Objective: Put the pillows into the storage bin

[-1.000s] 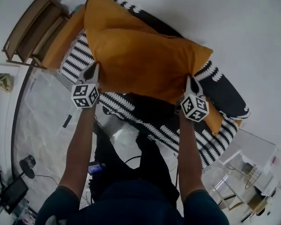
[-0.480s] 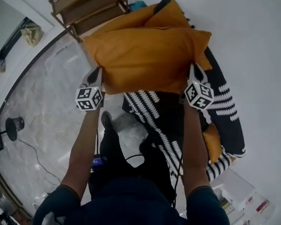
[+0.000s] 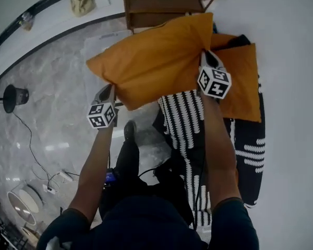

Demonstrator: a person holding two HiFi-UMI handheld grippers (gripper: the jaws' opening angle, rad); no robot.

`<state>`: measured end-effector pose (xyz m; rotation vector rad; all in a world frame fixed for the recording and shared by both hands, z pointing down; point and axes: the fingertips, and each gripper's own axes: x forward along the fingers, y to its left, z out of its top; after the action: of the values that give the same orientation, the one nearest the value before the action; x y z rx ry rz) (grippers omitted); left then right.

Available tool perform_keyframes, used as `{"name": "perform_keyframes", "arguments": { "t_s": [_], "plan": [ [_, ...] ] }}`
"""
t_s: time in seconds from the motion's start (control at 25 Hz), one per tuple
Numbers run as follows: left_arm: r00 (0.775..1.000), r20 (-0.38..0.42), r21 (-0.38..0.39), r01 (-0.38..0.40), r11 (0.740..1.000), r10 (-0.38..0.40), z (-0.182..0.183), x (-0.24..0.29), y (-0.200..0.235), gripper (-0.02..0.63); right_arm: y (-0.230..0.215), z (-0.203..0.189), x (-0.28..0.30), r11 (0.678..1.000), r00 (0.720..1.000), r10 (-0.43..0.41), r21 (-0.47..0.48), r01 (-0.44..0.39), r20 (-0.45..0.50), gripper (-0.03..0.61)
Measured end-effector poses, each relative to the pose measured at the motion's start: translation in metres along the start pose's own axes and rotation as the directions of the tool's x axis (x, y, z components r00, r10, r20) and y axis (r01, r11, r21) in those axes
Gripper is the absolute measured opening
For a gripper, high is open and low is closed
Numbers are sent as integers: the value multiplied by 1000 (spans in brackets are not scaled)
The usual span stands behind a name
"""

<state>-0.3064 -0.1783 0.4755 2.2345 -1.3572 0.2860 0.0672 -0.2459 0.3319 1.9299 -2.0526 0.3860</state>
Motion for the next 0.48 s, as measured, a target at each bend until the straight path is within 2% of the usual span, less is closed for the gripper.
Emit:
{"name": "perform_keyframes", "arguments": {
  "t_s": [0.24, 0.48],
  "plan": [
    [995, -46, -156, -94, 983, 88, -29, -20, 84, 6, 134, 36, 124, 973, 987, 142, -174, -153, -71, 14],
    [987, -112, -293, -143, 945, 115, -69, -24, 121, 6, 241, 35, 211, 913, 956, 246, -292, -284, -161, 14]
  ]
}}
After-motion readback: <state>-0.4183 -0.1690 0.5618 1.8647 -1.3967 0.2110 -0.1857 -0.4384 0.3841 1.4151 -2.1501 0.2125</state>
